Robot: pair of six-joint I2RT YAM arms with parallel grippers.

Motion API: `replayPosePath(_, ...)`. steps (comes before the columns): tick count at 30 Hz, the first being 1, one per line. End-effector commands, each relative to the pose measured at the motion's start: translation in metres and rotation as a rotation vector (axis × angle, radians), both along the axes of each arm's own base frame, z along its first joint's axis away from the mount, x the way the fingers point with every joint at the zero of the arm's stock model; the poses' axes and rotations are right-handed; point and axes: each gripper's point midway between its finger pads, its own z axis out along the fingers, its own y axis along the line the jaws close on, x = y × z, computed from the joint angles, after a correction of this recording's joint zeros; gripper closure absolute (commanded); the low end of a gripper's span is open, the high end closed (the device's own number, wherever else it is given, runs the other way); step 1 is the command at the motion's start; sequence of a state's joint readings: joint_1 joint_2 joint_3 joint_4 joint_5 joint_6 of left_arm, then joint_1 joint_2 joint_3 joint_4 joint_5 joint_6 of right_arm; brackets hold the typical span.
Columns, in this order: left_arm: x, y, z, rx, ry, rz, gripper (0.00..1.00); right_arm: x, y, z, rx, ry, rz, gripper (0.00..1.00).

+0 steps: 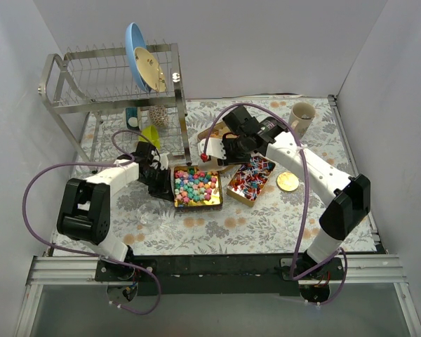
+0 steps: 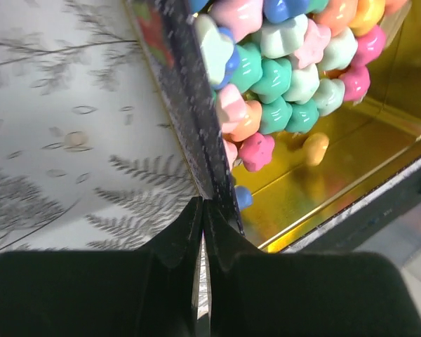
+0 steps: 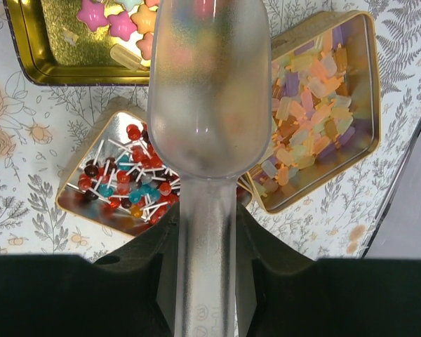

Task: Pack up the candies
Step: Move the storage box to the center of the board.

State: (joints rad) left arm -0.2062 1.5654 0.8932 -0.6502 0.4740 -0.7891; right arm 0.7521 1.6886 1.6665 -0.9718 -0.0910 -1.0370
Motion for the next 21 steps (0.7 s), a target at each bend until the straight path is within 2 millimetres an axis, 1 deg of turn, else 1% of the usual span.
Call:
replayPosePath(1,0.008,-0.027,0.015,-0.094,-0.014,-0.064,0.96,-0.007,-0.013,0.011,-0.01,-0.027,0.0,0.99)
replayPosePath(3,0.011,-0.028,0.012,-0.084,0.002,-0.053,0.95,-0.011,-0.017,0.005,-0.05,-0.009,0.036,0.99)
replayPosePath(5,0.011,-0.021,0.015,-0.044,0.005,-0.034,0.95,-0.012,-0.02,0.002,-0.091,-0.002,0.067,0.99)
replayPosePath(6,0.009,-0.018,0.017,-0.031,0.004,-0.025,0.95,-0.017,-0.026,-0.01,-0.161,0.047,0.085,0.99)
replayPosePath(7,0.007,-0.009,0.016,0.005,0.014,0.003,0.96,-0.01,-0.025,-0.003,-0.186,0.024,0.098,0.99)
replayPosePath(8,0.001,-0.004,0.017,0.013,0.021,0.031,0.97,-0.007,-0.025,-0.003,-0.209,0.031,0.102,0.99)
replayPosePath(9,-0.002,0.001,0.017,0.02,0.027,0.051,0.97,-0.01,-0.028,-0.016,-0.267,0.088,0.111,0.99)
replayPosePath(10,-0.004,0.004,0.017,0.035,0.028,0.073,0.98,0.001,-0.028,-0.006,-0.296,0.044,0.104,0.99)
replayPosePath(12,0.005,0.011,0.023,0.059,-0.012,0.103,1.0,0.008,-0.027,-0.017,-0.354,0.05,0.108,0.99)
replayPosePath(13,0.006,0.012,0.022,0.061,-0.013,0.123,1.0,0.011,-0.029,-0.018,-0.384,0.031,0.115,0.99)
replayPosePath(14,0.007,0.017,0.02,0.085,-0.014,0.145,1.0,0.012,-0.026,-0.02,-0.405,0.015,0.138,0.99)
replayPosePath(15,0.009,0.02,0.02,0.084,-0.008,0.176,1.0,0.012,-0.025,-0.025,-0.428,0.016,0.145,0.99)
replayPosePath(16,0.011,0.021,0.02,0.083,-0.014,0.189,1.0,0.016,-0.027,-0.026,-0.461,-0.001,0.141,0.99)
replayPosePath(20,0.012,0.017,0.016,0.049,0.012,0.209,1.0,0.015,-0.023,-0.037,-0.547,-0.027,0.159,0.99)
replayPosePath(21,0.012,0.016,0.014,0.044,0.016,0.213,1.0,0.017,-0.024,-0.036,-0.575,-0.049,0.154,0.99)
